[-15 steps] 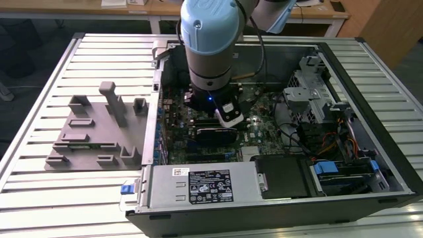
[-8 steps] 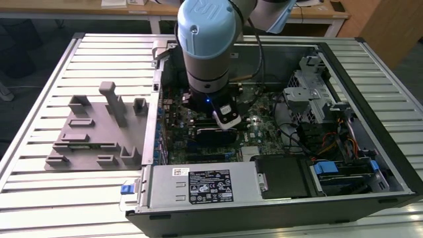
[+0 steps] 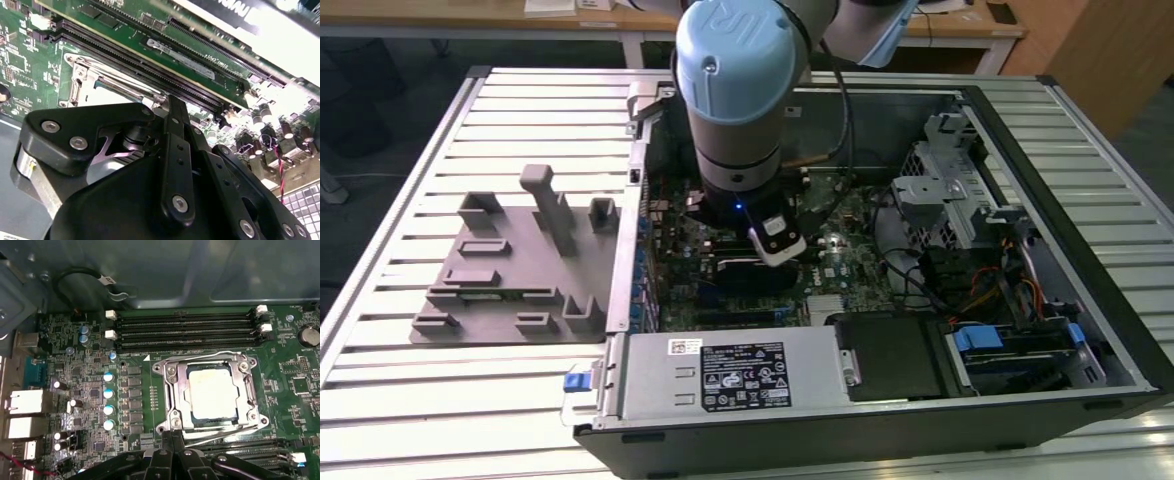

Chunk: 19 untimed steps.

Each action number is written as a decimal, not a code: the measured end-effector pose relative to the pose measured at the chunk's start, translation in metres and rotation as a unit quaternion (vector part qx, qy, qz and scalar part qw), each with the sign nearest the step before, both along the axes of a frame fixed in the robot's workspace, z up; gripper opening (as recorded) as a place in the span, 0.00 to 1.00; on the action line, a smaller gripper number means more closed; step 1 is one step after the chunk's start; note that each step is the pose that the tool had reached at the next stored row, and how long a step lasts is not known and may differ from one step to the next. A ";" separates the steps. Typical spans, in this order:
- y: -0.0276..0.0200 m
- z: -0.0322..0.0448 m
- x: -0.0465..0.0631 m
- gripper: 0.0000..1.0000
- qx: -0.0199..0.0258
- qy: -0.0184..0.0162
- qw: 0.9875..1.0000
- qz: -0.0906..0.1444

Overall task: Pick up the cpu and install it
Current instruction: 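Install the second cpu locking lever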

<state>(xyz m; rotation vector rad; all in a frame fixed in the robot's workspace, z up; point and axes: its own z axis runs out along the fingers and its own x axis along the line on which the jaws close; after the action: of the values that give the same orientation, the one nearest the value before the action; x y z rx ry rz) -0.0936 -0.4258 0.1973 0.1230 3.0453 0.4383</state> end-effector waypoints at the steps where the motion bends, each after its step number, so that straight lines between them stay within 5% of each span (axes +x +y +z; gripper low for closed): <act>1: -0.0009 0.0000 0.000 0.11 0.000 0.000 1.000 0.000; 4: -0.0026 -0.0001 0.000 0.11 0.002 0.000 1.000 0.000; 9: -0.0026 -0.0031 -0.001 0.11 0.011 0.000 1.000 0.000; 19: -0.0019 -0.0060 -0.002 0.11 0.017 0.000 1.000 0.000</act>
<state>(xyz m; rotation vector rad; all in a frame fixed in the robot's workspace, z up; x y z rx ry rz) -0.0957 -0.4278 0.1913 0.1247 3.0387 0.4896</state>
